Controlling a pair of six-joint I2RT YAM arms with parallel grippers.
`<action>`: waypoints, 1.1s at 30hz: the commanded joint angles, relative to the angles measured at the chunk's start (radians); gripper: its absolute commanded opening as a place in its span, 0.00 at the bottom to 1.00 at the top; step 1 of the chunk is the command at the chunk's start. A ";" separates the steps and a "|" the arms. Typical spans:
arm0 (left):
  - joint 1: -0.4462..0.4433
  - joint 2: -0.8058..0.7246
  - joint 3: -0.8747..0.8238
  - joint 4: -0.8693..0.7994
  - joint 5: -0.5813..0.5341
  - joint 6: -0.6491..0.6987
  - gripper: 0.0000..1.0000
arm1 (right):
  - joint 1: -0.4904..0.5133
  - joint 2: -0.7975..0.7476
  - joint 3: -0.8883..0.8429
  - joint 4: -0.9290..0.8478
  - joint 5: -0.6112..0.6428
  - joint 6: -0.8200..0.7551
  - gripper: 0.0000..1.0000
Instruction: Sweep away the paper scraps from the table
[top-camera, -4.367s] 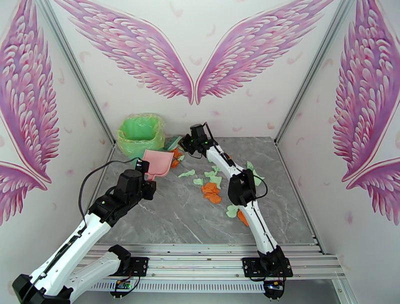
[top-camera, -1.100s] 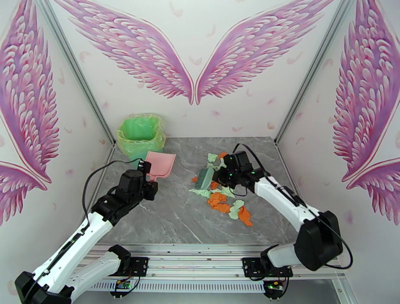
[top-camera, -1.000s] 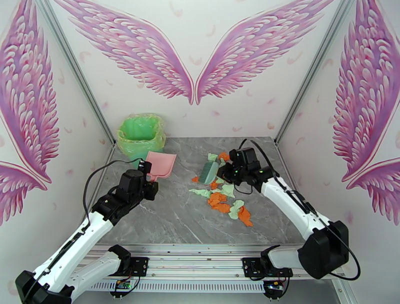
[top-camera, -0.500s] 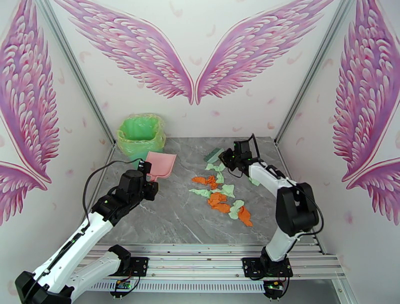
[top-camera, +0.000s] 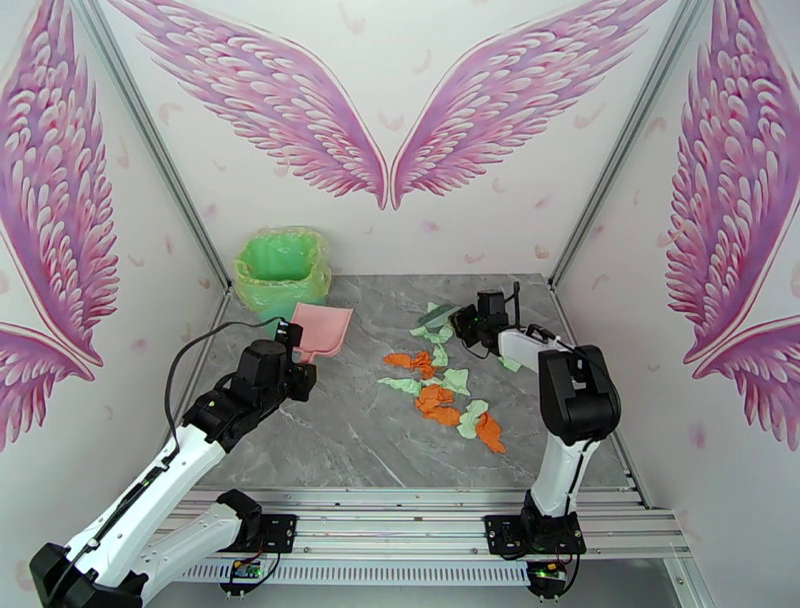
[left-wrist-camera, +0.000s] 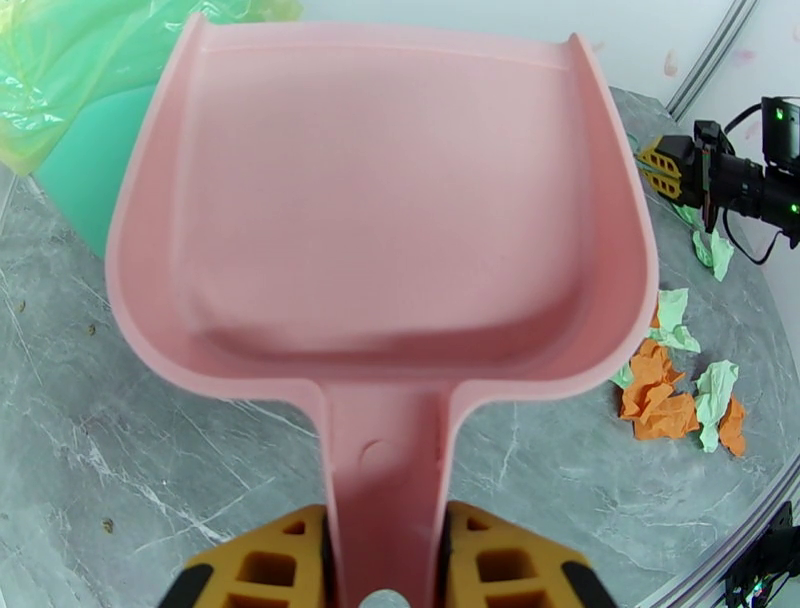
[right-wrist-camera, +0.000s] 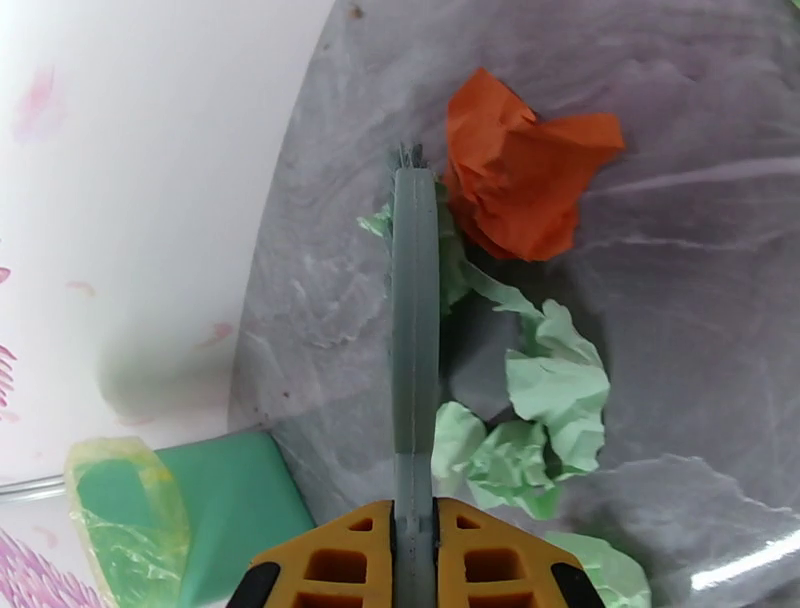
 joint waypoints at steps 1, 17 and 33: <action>0.001 0.014 0.002 0.016 0.008 0.006 0.00 | -0.007 -0.091 -0.091 -0.018 -0.046 -0.018 0.00; 0.000 0.017 -0.001 0.017 0.013 0.006 0.00 | -0.011 -0.639 -0.199 -0.419 -0.020 -0.292 0.00; -0.001 0.020 0.002 0.021 0.018 0.008 0.00 | -0.010 -0.795 -0.011 -1.130 0.865 -0.865 0.00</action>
